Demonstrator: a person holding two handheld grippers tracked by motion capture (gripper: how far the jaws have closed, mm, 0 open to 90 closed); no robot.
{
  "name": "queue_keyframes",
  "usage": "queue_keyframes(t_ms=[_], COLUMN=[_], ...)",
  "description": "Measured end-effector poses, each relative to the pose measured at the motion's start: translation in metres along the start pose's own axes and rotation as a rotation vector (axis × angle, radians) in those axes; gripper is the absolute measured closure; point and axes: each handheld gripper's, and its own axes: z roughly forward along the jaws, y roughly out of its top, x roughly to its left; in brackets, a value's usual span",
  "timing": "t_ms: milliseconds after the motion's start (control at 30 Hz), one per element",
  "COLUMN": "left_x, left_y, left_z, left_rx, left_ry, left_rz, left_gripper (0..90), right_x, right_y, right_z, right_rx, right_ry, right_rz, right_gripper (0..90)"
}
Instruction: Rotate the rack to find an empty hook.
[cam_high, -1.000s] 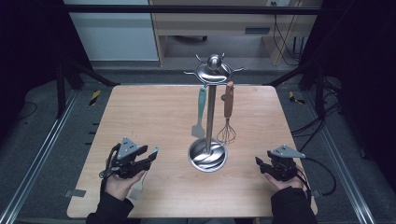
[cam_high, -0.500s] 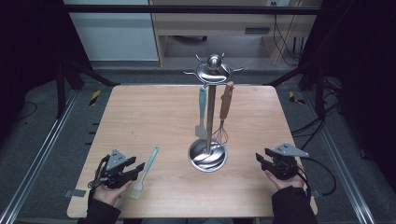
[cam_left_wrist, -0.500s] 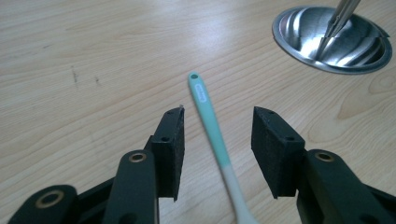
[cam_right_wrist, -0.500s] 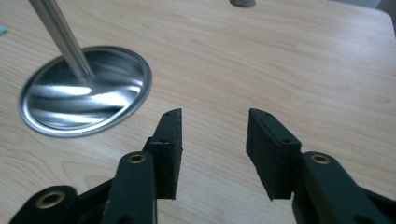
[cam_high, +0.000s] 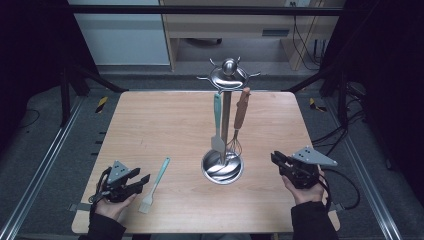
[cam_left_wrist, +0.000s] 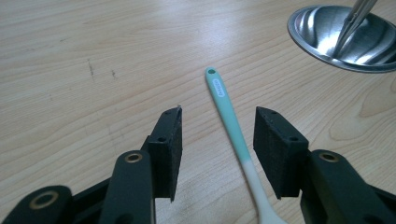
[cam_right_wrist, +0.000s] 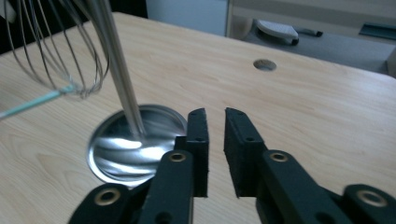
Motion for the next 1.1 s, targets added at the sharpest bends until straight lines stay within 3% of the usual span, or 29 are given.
queue_keyframes(t_ms=[167, 500, 1100], left_x=[0.004, 0.007, 0.011], left_y=[-0.001, 0.0, -0.001], left_z=[0.0, 0.001, 0.005], left_rx=[0.01, 0.026, 0.082], left_ry=[0.0, 0.028, 0.038], left_rz=[-0.022, -0.054, -0.085], left_gripper=[51.3, 50.1, 49.0], right_x=[0.009, 0.025, 0.037], right_y=[0.021, 0.064, 0.11], right_z=[-0.01, -0.018, -0.026], right_rx=[-0.059, -0.157, -0.262], right_ry=[0.027, 0.058, 0.076], right_rz=[-0.007, -0.039, -0.025], right_gripper=[89.9, 90.0, 90.0])
